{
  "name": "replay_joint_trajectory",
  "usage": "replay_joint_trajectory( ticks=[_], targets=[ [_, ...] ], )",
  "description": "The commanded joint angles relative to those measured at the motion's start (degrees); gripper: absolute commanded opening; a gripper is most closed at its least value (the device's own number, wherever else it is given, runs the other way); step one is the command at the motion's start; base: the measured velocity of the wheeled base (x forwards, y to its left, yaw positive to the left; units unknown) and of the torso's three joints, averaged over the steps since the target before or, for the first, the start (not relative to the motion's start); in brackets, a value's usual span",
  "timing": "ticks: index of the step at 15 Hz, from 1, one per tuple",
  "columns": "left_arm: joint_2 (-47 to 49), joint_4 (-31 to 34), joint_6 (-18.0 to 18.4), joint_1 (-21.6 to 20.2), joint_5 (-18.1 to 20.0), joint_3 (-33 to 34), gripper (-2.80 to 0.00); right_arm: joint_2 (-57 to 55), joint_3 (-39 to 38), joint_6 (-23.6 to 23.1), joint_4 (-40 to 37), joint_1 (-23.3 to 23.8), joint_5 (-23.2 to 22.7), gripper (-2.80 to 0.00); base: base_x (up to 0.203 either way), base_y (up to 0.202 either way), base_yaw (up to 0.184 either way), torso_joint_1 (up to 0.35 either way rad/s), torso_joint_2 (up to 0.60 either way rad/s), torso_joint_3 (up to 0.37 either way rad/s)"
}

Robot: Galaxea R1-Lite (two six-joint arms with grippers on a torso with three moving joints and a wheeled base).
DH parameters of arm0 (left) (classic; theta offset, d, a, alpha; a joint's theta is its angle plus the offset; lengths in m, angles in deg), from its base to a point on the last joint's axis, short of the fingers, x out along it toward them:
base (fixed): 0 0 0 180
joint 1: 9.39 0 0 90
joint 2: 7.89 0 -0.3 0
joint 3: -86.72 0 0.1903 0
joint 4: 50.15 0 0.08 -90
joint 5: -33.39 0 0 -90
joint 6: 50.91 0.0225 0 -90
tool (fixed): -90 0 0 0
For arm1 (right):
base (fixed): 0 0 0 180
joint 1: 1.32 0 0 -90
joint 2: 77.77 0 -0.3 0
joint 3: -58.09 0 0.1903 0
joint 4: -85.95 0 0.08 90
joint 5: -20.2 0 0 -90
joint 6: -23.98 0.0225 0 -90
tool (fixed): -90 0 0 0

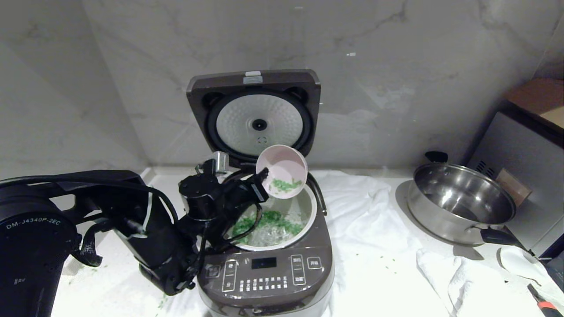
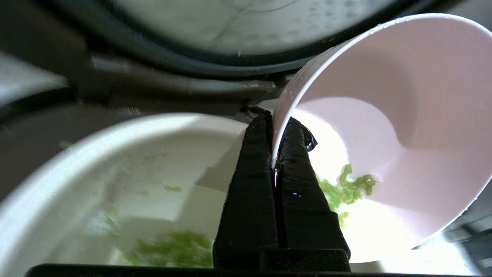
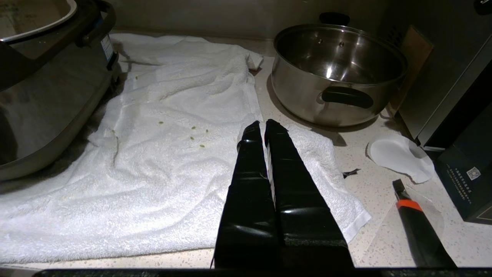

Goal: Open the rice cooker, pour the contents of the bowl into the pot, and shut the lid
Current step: Pour the water from the bowl into the rice cooker

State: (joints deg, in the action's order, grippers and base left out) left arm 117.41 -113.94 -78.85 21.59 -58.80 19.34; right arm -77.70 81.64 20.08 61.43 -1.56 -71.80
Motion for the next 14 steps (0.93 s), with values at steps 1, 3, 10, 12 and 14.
replay_joint_trajectory(
  ticks=[1,3,10,12,14],
  targets=[
    [-1.3,-0.5,7.1,-0.4,-0.3,0.0,-2.8,-0.1,0.0,-0.1,0.0,0.0,0.0,-2.8,0.0,0.0,0.0,0.0,0.0,0.0],
    [-4.0,-0.5,12.5,-0.6,-0.3,0.5,-2.8,-0.1,0.0,-0.1,0.0,0.0,0.0,-2.8,0.0,0.0,0.0,0.0,0.0,0.0],
    [-6.5,-0.5,31.2,-0.7,-0.2,2.6,-2.8,-0.1,0.0,-0.1,0.0,0.0,0.0,-2.8,0.0,0.0,0.0,0.0,0.0,0.0],
    [-7.4,-0.5,35.4,-0.7,-0.2,2.7,-2.8,-0.1,0.0,-0.1,0.0,0.0,0.0,-2.8,0.0,0.0,0.0,0.0,0.0,0.0],
    [-8.4,-0.5,39.6,-0.3,-0.2,2.5,-2.8,-0.1,0.0,-0.1,0.0,0.0,0.0,-2.8,0.0,0.0,0.0,0.0,0.0,0.0]
  ],
)
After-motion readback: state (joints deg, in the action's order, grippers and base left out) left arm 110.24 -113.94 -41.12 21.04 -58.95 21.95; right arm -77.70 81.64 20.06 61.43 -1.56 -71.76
